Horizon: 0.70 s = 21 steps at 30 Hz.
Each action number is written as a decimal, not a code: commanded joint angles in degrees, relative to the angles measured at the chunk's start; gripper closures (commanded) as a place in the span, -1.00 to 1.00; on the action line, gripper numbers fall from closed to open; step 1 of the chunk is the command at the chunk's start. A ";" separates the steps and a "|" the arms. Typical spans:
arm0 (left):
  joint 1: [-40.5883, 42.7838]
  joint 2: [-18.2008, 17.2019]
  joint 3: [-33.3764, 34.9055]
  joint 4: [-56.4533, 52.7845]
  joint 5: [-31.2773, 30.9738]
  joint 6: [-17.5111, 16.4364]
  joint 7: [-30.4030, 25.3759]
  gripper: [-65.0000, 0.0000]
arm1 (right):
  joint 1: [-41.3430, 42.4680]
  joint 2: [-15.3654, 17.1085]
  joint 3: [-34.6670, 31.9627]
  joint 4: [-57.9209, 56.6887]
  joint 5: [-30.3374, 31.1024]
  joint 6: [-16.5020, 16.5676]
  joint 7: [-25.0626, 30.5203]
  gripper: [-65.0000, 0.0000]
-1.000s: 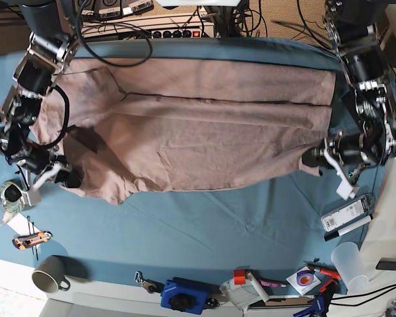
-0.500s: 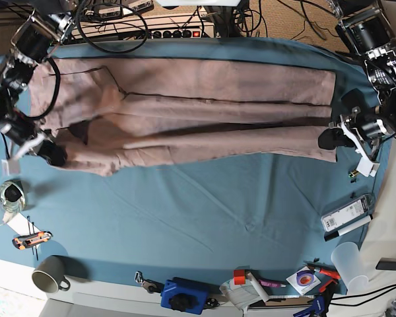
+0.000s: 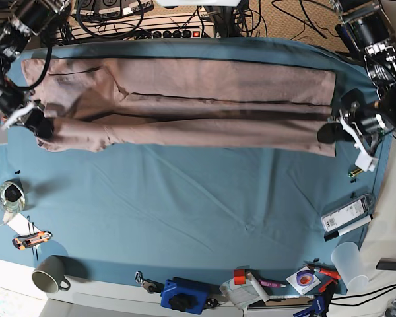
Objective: Fold the T-shirt properly
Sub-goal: 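Grasp the shirt's side edge with both grippers and fold it over lengthwise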
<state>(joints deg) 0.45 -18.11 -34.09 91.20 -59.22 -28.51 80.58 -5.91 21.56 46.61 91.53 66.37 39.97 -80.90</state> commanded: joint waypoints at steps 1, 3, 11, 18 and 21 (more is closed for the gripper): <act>-0.17 -1.09 -0.24 1.11 -1.27 -0.02 -0.58 1.00 | -0.42 1.29 1.20 1.22 1.68 0.03 1.07 1.00; 0.72 -1.09 -0.24 1.29 -1.27 -0.04 -0.58 1.00 | -2.08 1.27 2.38 1.27 1.77 0.03 0.90 1.00; 1.44 -1.09 -0.22 1.99 -1.25 -0.04 -0.58 1.00 | -8.02 0.94 3.17 1.27 1.44 0.03 0.90 1.00; 1.64 -1.09 -0.22 1.99 -1.25 -0.04 -0.58 1.00 | -8.87 0.57 3.19 1.27 -3.72 0.03 0.90 1.00; 1.64 -1.09 -0.22 1.99 -1.25 -0.07 -0.58 1.00 | -8.85 -0.50 3.17 1.27 -5.57 0.03 0.90 1.00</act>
<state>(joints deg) 2.83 -18.11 -34.09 92.16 -59.24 -28.53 80.58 -14.92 19.88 49.30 91.85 60.01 39.94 -80.97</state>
